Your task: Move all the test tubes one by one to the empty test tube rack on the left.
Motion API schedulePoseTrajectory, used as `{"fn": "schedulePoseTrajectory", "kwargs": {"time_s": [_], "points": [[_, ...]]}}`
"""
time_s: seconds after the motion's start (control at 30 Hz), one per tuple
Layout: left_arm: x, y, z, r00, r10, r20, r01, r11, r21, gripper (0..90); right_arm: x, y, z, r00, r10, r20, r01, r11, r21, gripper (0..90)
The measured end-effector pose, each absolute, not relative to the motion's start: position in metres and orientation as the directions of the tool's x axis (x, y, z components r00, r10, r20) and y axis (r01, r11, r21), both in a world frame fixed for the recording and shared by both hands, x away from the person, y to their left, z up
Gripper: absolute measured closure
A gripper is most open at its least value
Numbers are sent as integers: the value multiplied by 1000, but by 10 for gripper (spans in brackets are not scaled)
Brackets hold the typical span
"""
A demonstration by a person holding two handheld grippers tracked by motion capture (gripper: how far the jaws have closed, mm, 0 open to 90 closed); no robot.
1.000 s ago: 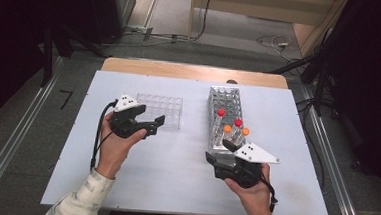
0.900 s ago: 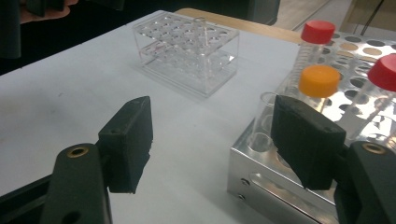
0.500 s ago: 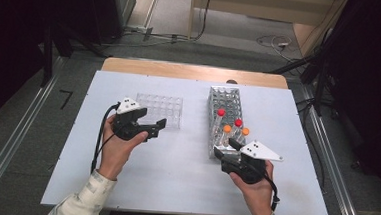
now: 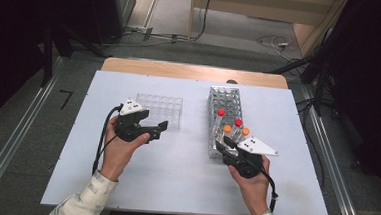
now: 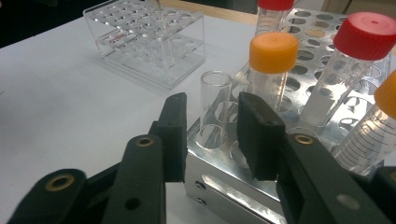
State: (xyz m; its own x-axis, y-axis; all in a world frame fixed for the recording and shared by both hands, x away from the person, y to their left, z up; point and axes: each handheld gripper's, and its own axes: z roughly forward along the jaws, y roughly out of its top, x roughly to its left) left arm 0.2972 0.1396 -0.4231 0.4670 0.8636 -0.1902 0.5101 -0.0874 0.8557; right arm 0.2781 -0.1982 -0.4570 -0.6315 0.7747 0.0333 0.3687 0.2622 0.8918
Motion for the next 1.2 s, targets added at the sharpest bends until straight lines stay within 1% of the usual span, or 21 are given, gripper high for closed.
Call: {"fn": "schedulePoseTrajectory", "kwargs": {"time_s": [0.13,0.3,0.47,0.9,1.2], "points": [[297,140,-423,469,862,-190,508,-87,857,213,280,-197,-459,-635,771,36,371,264,890,628],[297,140,-423,468,862,-195,511,-85,855,215,282,-195,-461,-631,775,33,372,264,890,658],[297,137,-425,472,861,-187,515,-97,852,215,284,-195,-462,-633,774,31,372,269,889,715],[297,135,-426,478,858,-188,519,-103,848,216,285,-193,-462,-639,769,16,360,280,890,734],[297,134,-426,482,857,-185,518,-108,849,216,281,-194,-449,-643,766,0,333,280,900,736]]}}
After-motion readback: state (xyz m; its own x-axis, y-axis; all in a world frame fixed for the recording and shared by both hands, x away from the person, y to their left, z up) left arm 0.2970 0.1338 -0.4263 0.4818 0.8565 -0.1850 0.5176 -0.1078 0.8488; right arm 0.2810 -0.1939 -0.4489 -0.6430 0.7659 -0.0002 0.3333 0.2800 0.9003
